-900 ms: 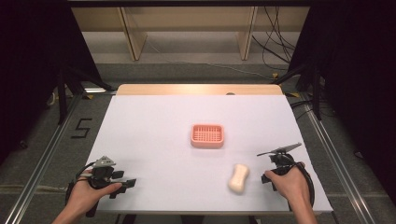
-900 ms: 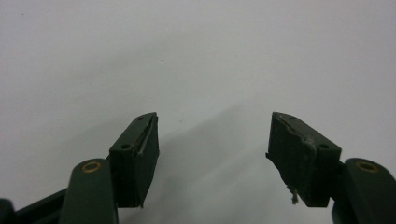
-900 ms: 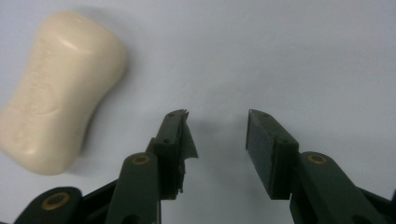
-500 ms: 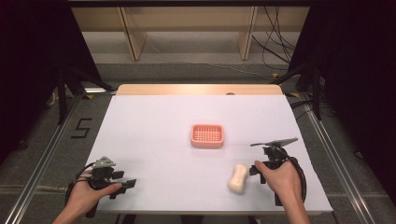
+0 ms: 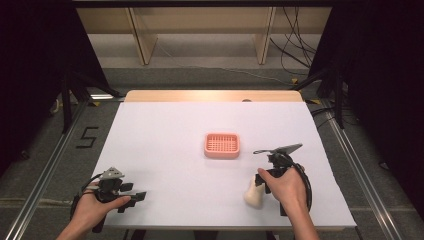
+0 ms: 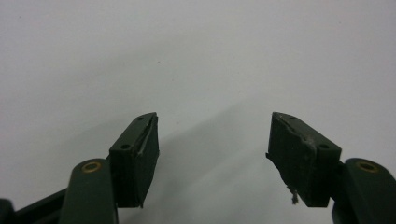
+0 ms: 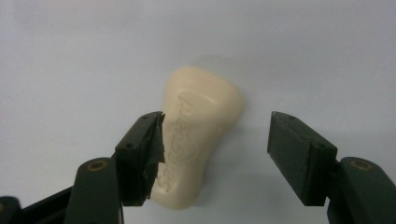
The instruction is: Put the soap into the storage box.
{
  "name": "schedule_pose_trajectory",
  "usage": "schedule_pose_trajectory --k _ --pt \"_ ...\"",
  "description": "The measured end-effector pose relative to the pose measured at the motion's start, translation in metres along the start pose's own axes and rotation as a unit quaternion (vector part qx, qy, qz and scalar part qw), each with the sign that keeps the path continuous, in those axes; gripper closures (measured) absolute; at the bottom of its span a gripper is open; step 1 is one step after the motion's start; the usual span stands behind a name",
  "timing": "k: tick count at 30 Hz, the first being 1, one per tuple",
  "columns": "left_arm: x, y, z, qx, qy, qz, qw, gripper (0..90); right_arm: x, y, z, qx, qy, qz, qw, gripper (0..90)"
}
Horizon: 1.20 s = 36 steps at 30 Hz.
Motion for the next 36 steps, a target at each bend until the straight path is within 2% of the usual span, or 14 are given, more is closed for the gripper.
schedule_pose_trajectory --k 2,3,4,5,8,13,14,16,26,28,30,32,36 --pt "0.001 0.001 0.001 0.002 0.005 -0.007 1.0 33.3 0.0 -0.004 0.002 0.002 0.002 0.0 1.0 36.5" --pt "0.0 0.001 0.0 0.001 0.004 -0.004 1.0 33.3 -0.001 -0.003 0.003 -0.001 -0.002 -0.022 0.9998 36.5" --pt "0.0 0.001 0.0 0.001 0.004 -0.004 1.0 33.3 -0.001 -0.006 0.005 -0.006 -0.01 -0.005 0.9999 36.5" --pt "0.0 0.0 0.0 -0.007 0.003 -0.001 1.0 33.3 -0.001 -0.008 0.007 -0.003 -0.01 -0.009 0.9999 36.5" --pt "0.0 0.0 0.0 -0.007 0.003 0.0 1.0 33.3 -0.002 -0.009 0.012 -0.011 -0.019 -0.014 0.9997 36.5" --pt "0.0 0.0 0.0 -0.007 0.002 0.0 1.0 33.3 -0.001 -0.01 0.016 -0.017 -0.022 -0.013 0.9995 36.3" --pt "0.0 0.0 0.0 0.0 0.0 0.001 1.0 33.2 -0.001 -0.011 0.017 -0.019 -0.024 -0.012 0.9995 36.1" --pt "0.0 0.0 0.0 0.0 0.0 0.0 1.0 33.2 -0.001 -0.011 0.018 -0.019 -0.024 -0.017 0.9994 36.1" --pt "0.0 0.0 0.001 0.001 0.003 -0.006 1.0 33.3 0.001 -0.014 0.026 -0.032 -0.037 0.004 0.9988 33.6" --pt "0.0 0.0 0.001 0.002 0.005 -0.008 1.0 33.2 0.001 -0.013 0.027 -0.034 -0.036 -0.003 0.9988 33.8" --pt "0.0 0.0 0.001 -0.005 0.003 -0.003 1.0 33.2 0.001 -0.014 0.029 -0.035 -0.036 -0.003 0.9987 33.7" --pt "0.0 0.0 0.001 0.002 0.004 -0.006 1.0 33.2 0.001 -0.015 0.031 -0.037 -0.038 -0.008 0.9986 34.5" --pt "0.0 0.0 0.001 0.002 0.004 -0.009 1.0 33.3 -0.001 -0.016 0.035 -0.041 -0.049 -0.015 0.9978 36.1"
Point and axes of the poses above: each handheld gripper's, and its own axes: z roughly forward along the jaws, x roughly out of its top, y roughly to its right, the point moved 6 cm from there along z, roughly forward along the jaws, and after that the axes turned 6 degrees about z, right-handed, at the moved point
